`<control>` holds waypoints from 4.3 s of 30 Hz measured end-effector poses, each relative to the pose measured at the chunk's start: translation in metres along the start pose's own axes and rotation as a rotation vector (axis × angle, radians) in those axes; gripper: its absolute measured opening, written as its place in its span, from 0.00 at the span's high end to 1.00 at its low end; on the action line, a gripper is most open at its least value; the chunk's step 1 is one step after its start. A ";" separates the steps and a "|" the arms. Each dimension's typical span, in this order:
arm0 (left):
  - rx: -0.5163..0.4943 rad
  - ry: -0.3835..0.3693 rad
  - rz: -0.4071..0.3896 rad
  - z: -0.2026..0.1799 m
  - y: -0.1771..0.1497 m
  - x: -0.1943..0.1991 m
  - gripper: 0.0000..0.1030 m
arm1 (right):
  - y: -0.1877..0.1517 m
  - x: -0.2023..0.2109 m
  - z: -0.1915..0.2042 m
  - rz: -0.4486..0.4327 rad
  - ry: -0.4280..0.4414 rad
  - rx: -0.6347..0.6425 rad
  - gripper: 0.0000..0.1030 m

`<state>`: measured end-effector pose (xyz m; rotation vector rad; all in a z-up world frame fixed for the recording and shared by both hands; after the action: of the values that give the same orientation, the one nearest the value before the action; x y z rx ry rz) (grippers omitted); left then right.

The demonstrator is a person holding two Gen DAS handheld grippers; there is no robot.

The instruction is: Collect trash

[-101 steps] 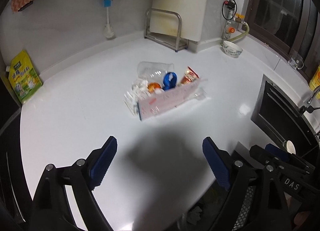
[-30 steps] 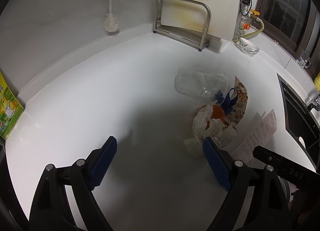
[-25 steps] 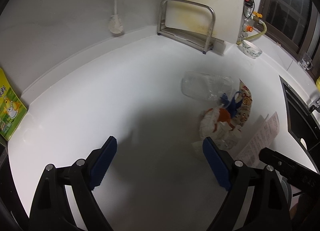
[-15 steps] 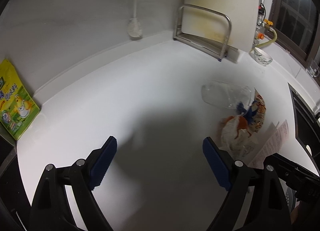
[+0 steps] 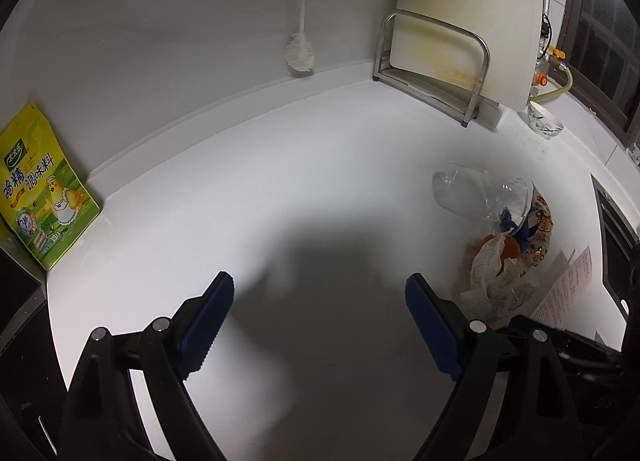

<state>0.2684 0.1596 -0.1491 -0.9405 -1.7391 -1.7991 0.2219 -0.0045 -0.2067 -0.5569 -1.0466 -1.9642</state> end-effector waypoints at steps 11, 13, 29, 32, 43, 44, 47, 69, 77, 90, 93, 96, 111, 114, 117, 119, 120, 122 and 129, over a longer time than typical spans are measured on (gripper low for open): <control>-0.001 -0.036 0.008 -0.018 -0.003 -0.001 0.17 | -0.010 0.034 -0.025 0.018 -0.097 -0.006 0.31; 0.000 -0.047 0.009 -0.023 -0.003 0.000 0.17 | -0.012 0.041 -0.029 0.017 -0.114 -0.005 0.31; -0.055 -0.144 0.031 -0.082 -0.010 0.004 0.17 | -0.017 0.094 -0.068 -0.069 -0.231 0.000 0.31; -0.063 -0.167 0.033 -0.094 -0.010 0.003 0.17 | -0.016 0.101 -0.072 -0.082 -0.236 -0.009 0.31; -0.065 -0.197 0.045 -0.113 -0.013 -0.006 0.16 | -0.010 0.145 -0.060 -0.225 -0.320 0.091 0.28; -0.069 -0.198 0.045 -0.114 -0.014 -0.007 0.16 | -0.008 0.145 -0.066 -0.228 -0.348 0.086 0.27; -0.076 -0.194 0.046 -0.115 -0.015 -0.010 0.16 | -0.003 0.138 -0.089 -0.218 -0.412 0.032 0.27; -0.065 -0.197 0.057 -0.119 -0.013 -0.028 0.13 | 0.022 0.090 -0.122 -0.116 -0.648 0.068 0.28; -0.071 -0.207 0.064 -0.130 -0.018 -0.035 0.11 | 0.023 0.083 -0.120 -0.111 -0.640 0.097 0.42; -0.071 -0.212 0.132 -0.140 -0.045 -0.038 0.56 | 0.021 0.081 -0.114 -0.113 -0.609 0.131 0.52; -0.057 -0.221 0.140 -0.138 -0.047 -0.036 0.58 | 0.022 0.083 -0.113 -0.119 -0.601 0.133 0.52; -0.049 -0.220 0.134 -0.135 -0.046 -0.031 0.58 | 0.023 0.086 -0.110 -0.131 -0.590 0.135 0.52; -0.008 -0.164 0.046 -0.121 -0.035 0.017 0.59 | 0.017 0.122 -0.095 -0.178 -0.528 0.164 0.52; 0.000 -0.157 0.036 -0.124 -0.038 0.030 0.59 | 0.010 0.135 -0.094 -0.181 -0.517 0.177 0.52; -0.006 -0.152 0.021 -0.131 -0.040 0.046 0.59 | 0.000 0.150 -0.094 -0.182 -0.503 0.188 0.52; -0.010 -0.149 0.012 -0.138 -0.044 0.056 0.59 | -0.009 0.159 -0.095 -0.180 -0.495 0.195 0.52; -0.011 -0.150 0.009 -0.141 -0.046 0.060 0.59 | -0.013 0.164 -0.096 -0.178 -0.490 0.197 0.52; -0.012 -0.150 0.007 -0.149 -0.052 0.068 0.59 | -0.022 0.173 -0.098 -0.176 -0.482 0.200 0.52; -0.039 -0.162 0.032 -0.190 -0.087 0.096 0.59 | -0.058 0.208 -0.111 -0.148 -0.449 0.221 0.52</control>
<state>0.1121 -0.0072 -0.1296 -1.1527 -1.7797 -1.7861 0.0559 -0.1738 -0.1528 -0.8392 -1.5996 -1.8566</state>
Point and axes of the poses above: each gripper's, at about its wrist camera, not at the fingertips, and x roughly against the way its jaws point, z to its left, y to its top, the point moved 6 cm from there along -x, roughly the way its jaws point, and after that the axes turned 3 degrees about -z, right-handed, at the moved point
